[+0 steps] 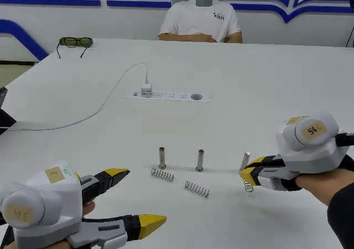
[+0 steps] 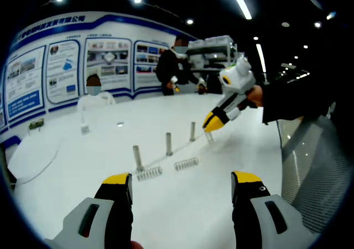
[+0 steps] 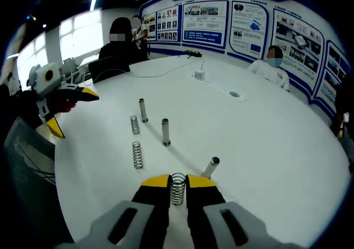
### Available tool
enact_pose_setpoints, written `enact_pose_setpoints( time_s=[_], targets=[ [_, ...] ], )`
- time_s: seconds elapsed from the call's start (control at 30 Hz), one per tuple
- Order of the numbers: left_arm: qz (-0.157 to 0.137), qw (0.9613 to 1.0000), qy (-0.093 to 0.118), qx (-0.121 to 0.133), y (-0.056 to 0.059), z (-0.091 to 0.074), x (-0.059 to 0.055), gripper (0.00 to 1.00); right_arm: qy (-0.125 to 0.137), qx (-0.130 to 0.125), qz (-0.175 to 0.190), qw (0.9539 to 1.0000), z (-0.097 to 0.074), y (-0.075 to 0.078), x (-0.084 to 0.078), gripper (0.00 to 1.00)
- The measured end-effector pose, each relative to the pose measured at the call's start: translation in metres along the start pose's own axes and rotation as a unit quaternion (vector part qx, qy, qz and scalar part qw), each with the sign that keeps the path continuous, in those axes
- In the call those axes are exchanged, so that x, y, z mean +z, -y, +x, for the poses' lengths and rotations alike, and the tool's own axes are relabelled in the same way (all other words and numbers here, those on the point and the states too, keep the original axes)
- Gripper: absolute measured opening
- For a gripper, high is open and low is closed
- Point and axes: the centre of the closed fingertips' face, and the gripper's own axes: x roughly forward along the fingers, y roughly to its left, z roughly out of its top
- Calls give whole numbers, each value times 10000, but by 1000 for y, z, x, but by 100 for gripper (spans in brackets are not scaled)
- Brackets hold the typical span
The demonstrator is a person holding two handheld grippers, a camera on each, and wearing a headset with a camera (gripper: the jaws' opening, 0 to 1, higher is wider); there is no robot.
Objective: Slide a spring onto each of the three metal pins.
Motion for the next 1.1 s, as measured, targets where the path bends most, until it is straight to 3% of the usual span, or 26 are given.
enact_pose_setpoints(
  time_s=[0.63,1.1],
  targets=[
    [-7,10000,12,12,0,1,0,74,736,-259,90,9969,-18,14,32,12],
    [-44,10000,11,29,0,1,-2,74,1247,-537,140,9906,-29,27,57,12]
  ],
)
